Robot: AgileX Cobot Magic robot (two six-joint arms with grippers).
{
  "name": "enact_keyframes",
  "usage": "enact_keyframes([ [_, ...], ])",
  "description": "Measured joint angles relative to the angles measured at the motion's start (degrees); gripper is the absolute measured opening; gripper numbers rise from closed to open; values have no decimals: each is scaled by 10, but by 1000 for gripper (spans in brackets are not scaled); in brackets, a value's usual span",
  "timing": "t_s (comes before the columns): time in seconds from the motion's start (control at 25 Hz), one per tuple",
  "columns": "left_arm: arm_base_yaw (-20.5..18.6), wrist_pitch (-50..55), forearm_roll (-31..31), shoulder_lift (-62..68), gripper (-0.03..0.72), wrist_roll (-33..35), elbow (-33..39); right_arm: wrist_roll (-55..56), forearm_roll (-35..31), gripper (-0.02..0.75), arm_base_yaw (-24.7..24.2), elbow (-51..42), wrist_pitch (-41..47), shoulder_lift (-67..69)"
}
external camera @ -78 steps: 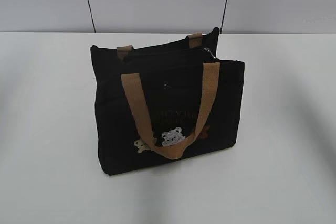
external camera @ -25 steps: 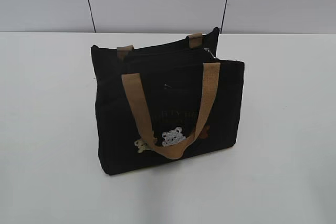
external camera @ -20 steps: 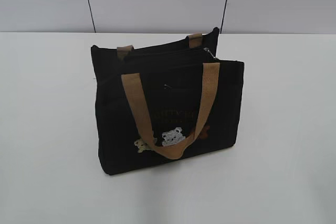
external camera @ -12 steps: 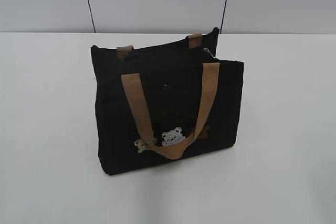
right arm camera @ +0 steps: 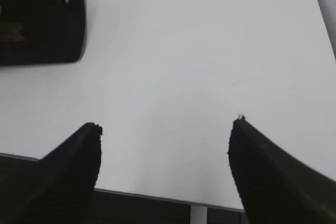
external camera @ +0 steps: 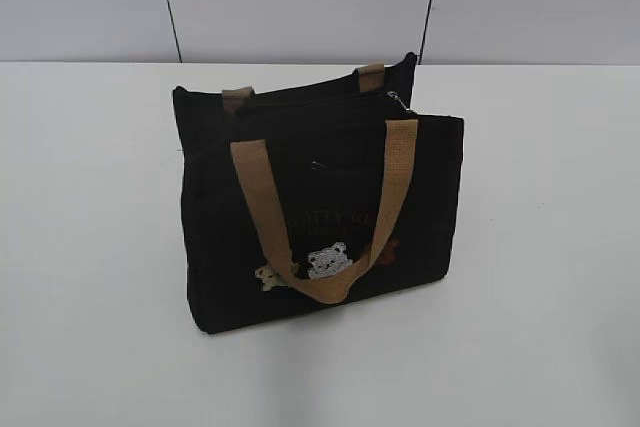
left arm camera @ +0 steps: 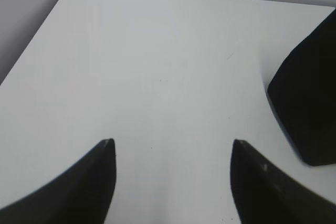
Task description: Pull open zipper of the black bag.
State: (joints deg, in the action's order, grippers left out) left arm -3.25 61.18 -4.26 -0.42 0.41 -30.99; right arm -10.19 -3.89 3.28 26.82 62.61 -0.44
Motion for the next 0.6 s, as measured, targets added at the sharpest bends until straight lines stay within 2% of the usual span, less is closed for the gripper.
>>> enact_keyframes([
  [0.6,0,0,1,0,510,0,0,0,-10,575,-15,0,0,0],
])
